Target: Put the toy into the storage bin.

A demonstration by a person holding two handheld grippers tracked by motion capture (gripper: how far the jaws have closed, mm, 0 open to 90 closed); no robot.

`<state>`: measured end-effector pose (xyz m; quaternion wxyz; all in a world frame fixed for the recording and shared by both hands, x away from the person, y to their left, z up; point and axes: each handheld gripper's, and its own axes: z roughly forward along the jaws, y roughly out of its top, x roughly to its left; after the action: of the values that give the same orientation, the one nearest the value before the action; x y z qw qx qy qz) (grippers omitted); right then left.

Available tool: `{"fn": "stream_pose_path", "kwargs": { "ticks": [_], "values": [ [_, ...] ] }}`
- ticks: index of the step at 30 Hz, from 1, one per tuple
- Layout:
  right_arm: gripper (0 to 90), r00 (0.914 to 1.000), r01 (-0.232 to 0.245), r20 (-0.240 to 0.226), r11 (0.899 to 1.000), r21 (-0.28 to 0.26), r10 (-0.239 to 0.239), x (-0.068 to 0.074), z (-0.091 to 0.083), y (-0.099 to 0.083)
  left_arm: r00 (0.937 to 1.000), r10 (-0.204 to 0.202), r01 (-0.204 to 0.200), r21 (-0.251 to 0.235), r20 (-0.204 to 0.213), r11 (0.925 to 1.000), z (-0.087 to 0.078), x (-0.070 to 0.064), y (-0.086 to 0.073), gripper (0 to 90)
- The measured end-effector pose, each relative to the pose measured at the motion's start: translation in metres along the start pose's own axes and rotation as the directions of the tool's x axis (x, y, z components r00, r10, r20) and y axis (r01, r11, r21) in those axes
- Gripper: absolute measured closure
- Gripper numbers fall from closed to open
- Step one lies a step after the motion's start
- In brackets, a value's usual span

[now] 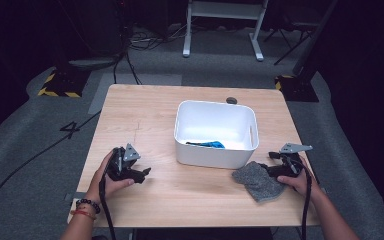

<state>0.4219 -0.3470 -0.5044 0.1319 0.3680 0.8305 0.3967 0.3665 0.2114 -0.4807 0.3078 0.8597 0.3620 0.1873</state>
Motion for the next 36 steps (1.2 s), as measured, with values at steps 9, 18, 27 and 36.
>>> {"fn": "stream_pose_path", "kwargs": {
  "ticks": [9, 18, 27, 36],
  "values": [
    [20.8, 1.0, 0.005, -0.002, 1.0, 0.001, -0.005, 0.001, -0.001, -0.001, 0.9954, -0.095, 0.095, -0.003, 0.009, 0.9955, 0.004, -0.007, -0.025, 17.1],
    [20.8, 1.0, 0.007, -0.005, 1.0, 0.001, -0.007, 0.0, -0.001, -0.001, 0.9908, -0.13, 0.131, -0.028, 0.04, 0.991, 0.006, -0.003, -0.03, 15.2],
    [20.7, 1.0, 0.01, 0.003, 1.0, 0.003, -0.01, 0.001, 0.0, -0.001, 0.9908, -0.129, 0.13, -0.028, 0.042, 0.9911, 0.006, -0.003, -0.03, 15.1],
    [20.5, 0.9999, 0.009, 0.006, 1.0, 0.003, -0.009, 0.002, 0.0, 0.0, 0.9914, -0.123, 0.124, -0.029, 0.043, 0.9918, 0.007, -0.002, -0.029, 14.8]
  ]
}}
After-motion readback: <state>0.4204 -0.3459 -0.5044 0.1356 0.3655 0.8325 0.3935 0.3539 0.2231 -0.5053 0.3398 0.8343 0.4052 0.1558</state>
